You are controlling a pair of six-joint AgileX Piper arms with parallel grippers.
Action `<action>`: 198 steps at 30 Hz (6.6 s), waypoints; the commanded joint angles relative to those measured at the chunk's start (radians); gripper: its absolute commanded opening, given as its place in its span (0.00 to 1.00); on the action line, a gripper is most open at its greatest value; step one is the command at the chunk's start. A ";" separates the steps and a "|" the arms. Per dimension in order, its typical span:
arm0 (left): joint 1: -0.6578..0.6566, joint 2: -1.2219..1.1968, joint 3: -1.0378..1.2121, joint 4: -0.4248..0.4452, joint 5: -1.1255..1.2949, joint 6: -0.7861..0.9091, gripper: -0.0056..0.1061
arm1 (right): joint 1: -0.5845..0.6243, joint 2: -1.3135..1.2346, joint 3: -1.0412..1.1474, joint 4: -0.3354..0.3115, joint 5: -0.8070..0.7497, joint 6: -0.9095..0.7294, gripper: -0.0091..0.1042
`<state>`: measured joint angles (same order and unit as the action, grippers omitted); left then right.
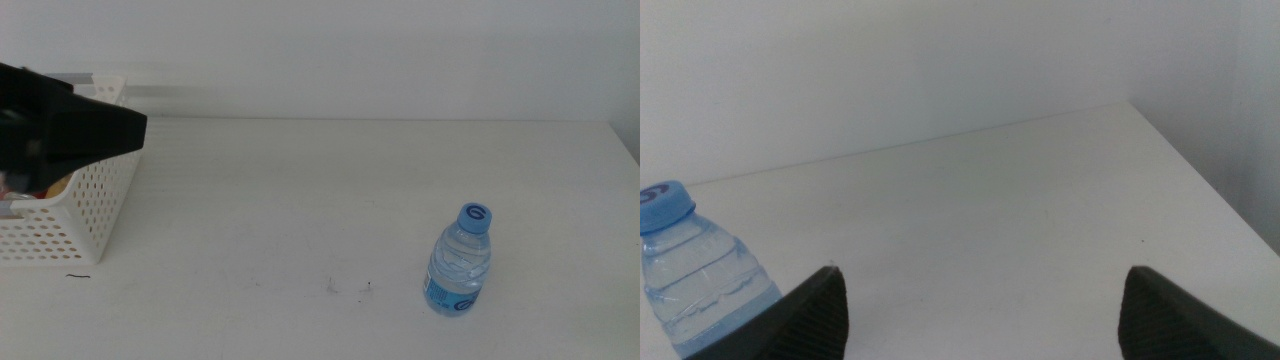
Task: Use arms to grab the bottles and put them into the dustbin to the left of the table.
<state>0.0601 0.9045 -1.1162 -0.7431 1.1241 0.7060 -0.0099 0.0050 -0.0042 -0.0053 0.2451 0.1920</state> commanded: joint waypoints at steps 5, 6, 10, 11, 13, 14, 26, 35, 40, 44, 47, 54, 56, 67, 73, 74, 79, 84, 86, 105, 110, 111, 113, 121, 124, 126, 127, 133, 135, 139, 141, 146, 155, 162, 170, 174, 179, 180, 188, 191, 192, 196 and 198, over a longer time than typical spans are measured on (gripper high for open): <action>-0.002 -0.073 0.002 -0.017 0.002 0.004 0.89 | -0.006 -0.005 0.004 -0.010 -0.008 -0.007 0.88; -0.002 -0.076 0.002 -0.015 0.002 0.004 0.89 | -0.006 -0.005 0.004 -0.010 -0.008 -0.007 0.88; -0.005 -0.087 0.002 -0.017 0.002 0.000 0.89 | -0.006 -0.005 0.004 -0.010 -0.008 -0.007 0.88; -0.018 -0.089 0.002 -0.017 0.002 0.000 0.89 | -0.006 -0.005 0.004 -0.010 -0.008 -0.007 0.88; -0.061 -0.089 0.002 -0.008 -0.004 0.000 0.89 | -0.006 -0.005 0.004 -0.010 -0.008 -0.007 0.88; -0.088 -0.089 0.002 0.001 -0.014 0.000 0.89 | -0.006 -0.005 0.004 -0.010 -0.008 -0.007 0.88; -0.191 -0.089 0.002 0.031 -0.111 -0.016 0.89 | -0.006 -0.005 0.004 -0.117 -0.010 -0.089 0.88; -0.191 -0.089 0.002 0.040 -0.109 -0.016 0.89 | 0.003 0.016 0.004 -0.032 -0.215 -0.054 0.88; -0.191 -0.084 0.002 0.040 -0.119 -0.018 0.89 | 0.073 0.252 0.004 -0.069 -0.304 -0.061 0.88; -0.191 -0.084 0.002 0.040 -0.104 -0.018 0.89 | 0.153 0.432 0.004 -0.154 -0.334 -0.061 0.88; -0.191 -0.084 0.002 0.040 -0.104 -0.018 0.89 | 0.217 0.537 0.004 -0.202 -0.444 -0.058 0.88; -0.191 -0.084 0.002 0.040 -0.104 -0.018 0.89 | 0.281 0.765 0.004 -0.202 -0.627 -0.127 0.88; -0.191 -0.084 0.002 0.040 -0.104 -0.018 0.89 | 0.281 0.843 0.004 -0.202 -0.713 -0.141 0.88; -0.191 -0.084 0.002 0.040 -0.104 -0.018 0.89 | 0.281 1.136 0.004 -0.199 -0.948 -0.126 0.88; -0.191 -0.084 0.002 0.040 -0.104 -0.018 0.89 | 0.281 1.138 0.004 -0.194 -0.951 -0.100 0.88; -0.191 -0.084 0.002 0.040 -0.104 -0.018 0.89 | 0.281 1.139 0.004 -0.194 -0.951 -0.080 0.88; -0.191 -0.084 0.002 0.065 -0.104 -0.018 0.89 | 0.281 1.206 0.004 -0.342 -1.014 -0.046 0.88; -0.191 -0.084 0.002 0.070 -0.104 -0.018 0.89 | 0.281 1.363 0.004 -0.369 -1.139 -0.061 0.83; -0.191 -0.084 0.002 0.070 -0.104 -0.018 0.89 | 0.281 1.437 0.004 -0.369 -1.213 -0.085 0.81; -0.191 -0.084 0.002 0.082 -0.104 -0.018 0.89 | 0.281 1.799 -0.323 -0.401 -1.310 -0.129 0.79; -0.191 -0.084 0.002 0.082 -0.104 -0.018 0.89 | 0.281 1.870 -0.405 -0.485 -1.306 -0.082 0.67; -0.191 -0.084 0.002 0.082 -0.104 -0.018 0.89 | 0.281 1.878 -0.412 -0.497 -1.306 -0.080 0.58; -0.191 -0.084 0.002 0.082 -0.104 -0.018 0.89 | 0.281 1.879 -0.417 -0.513 -1.306 -0.078 0.25; -0.191 -0.084 0.002 0.082 -0.108 -0.018 0.89 | 0.357 1.866 -0.654 -0.531 -1.143 -0.006 0.06; -0.191 -0.084 0.002 0.082 -0.115 -0.018 0.89 | 0.415 1.906 -0.830 -0.555 -1.017 0.044 0.06; -0.191 -0.084 0.002 0.082 -0.124 -0.018 0.89 | 0.443 1.952 -0.936 -0.580 -0.973 0.096 0.06; -0.191 -0.084 0.002 0.082 -0.129 -0.018 0.89 | 0.454 1.981 -0.991 -0.600 -0.961 0.124 0.06; -0.191 -0.084 0.002 0.071 -0.161 -0.018 0.89 | 0.502 2.154 -1.250 -0.647 -0.944 0.227 0.06; -0.191 -0.084 0.002 0.071 -0.172 -0.018 0.89 | 0.513 2.198 -1.308 -0.647 -0.944 0.238 0.06; -0.191 -0.084 0.002 0.071 -0.189 -0.018 0.89 | 0.536 2.269 -1.394 -0.647 -0.933 0.245 0.07; -0.191 -0.084 0.002 0.071 -0.194 -0.018 0.89 | 0.543 2.289 -1.414 -0.647 -0.916 0.245 0.09; -0.191 -0.084 0.002 0.071 -0.194 -0.018 0.89 | 0.549 2.295 -1.414 -0.651 -0.892 0.242 0.35; -0.191 -0.084 0.002 0.071 -0.196 -0.018 0.89 | 0.549 2.237 -1.414 -0.763 -0.699 0.447 0.89; -0.191 -0.084 0.002 0.071 -0.198 -0.018 0.89 | 0.545 2.111 -1.313 -1.018 -0.611 0.670 0.86; -0.191 -0.084 0.002 0.071 -0.198 -0.018 0.89 | 0.545 1.914 -1.070 -1.049 -0.601 0.767 0.86; -0.191 -0.084 0.002 0.071 -0.198 -0.018 0.89 | 0.545 1.725 -0.972 -1.193 -0.601 0.965 0.86; -0.191 -0.084 0.002 0.073 -0.197 -0.018 0.89 | 0.545 1.501 -0.957 -1.720 -0.624 1.613 0.86; -0.191 -0.084 0.002 0.073 -0.197 -0.018 0.89 | 0.545 1.458 -0.956 -1.739 -0.646 1.749 0.86; -0.191 -0.084 0.002 0.073 -0.197 -0.018 0.89 | 0.549 1.275 -0.933 -1.739 -0.675 1.801 0.85; -0.191 -0.084 0.002 0.073 -0.197 -0.018 0.89 | 0.525 1.244 -0.923 -1.739 -0.720 1.807 0.85; -0.191 -0.084 0.002 0.073 -0.200 -0.018 0.89 | 0.495 1.235 -0.911 -1.739 -0.743 1.809 0.85; -0.191 -0.084 0.002 0.073 -0.202 -0.018 0.89 | 0.441 1.179 -0.775 -1.360 -0.728 1.357 0.85; -0.191 -0.085 0.002 0.073 -0.202 -0.018 0.89 | 0.475 1.130 -0.714 -1.088 -0.604 1.106 0.85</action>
<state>-0.1283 0.8230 -1.1162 -0.6614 0.9361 0.6970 0.4546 1.1711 -0.7538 -1.2920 -0.4294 1.5269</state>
